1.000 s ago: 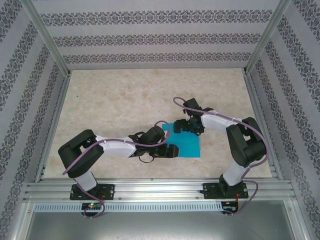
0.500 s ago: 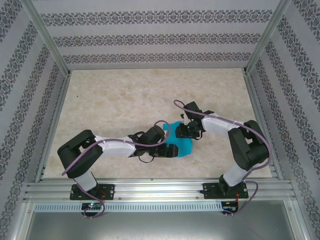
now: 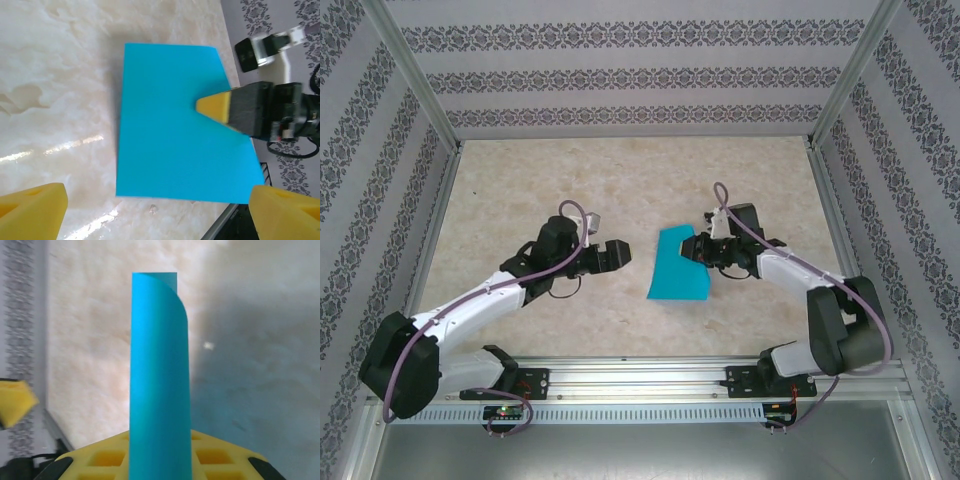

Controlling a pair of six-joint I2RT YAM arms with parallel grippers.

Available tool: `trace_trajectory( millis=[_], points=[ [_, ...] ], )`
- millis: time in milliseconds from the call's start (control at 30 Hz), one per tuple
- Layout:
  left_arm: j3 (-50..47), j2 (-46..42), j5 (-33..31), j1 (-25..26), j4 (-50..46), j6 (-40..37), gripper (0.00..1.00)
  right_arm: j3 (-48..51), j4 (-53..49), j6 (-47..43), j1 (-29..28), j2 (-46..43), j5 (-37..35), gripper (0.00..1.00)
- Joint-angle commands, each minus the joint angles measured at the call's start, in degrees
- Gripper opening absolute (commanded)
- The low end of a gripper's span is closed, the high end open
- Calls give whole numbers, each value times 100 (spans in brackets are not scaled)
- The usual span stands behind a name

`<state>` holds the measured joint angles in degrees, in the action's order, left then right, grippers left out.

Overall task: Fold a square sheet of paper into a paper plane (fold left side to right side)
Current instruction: Pick up the square sheet of paper from the center of the table.

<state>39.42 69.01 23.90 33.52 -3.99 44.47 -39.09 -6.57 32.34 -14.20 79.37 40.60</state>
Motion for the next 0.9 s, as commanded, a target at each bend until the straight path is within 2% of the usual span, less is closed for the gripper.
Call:
trace_trajectory(
  millis=[0,267,467,867],
  points=[
    [121,-64,841,-171,212,-415,95,-11,823,484,105,-482,848,23],
    [787,-622,1564,-266,441,-1156,97,-635,903,821,112,-1300,1600,21],
    [1223,-716,2025,-266,563,-1510,99,-1431,670,907,36,-1677,2106,21],
    [1622,-679,2490,-262,821,-1607,100,-2478,282,827,-708,-1950,2139,21]
  ],
)
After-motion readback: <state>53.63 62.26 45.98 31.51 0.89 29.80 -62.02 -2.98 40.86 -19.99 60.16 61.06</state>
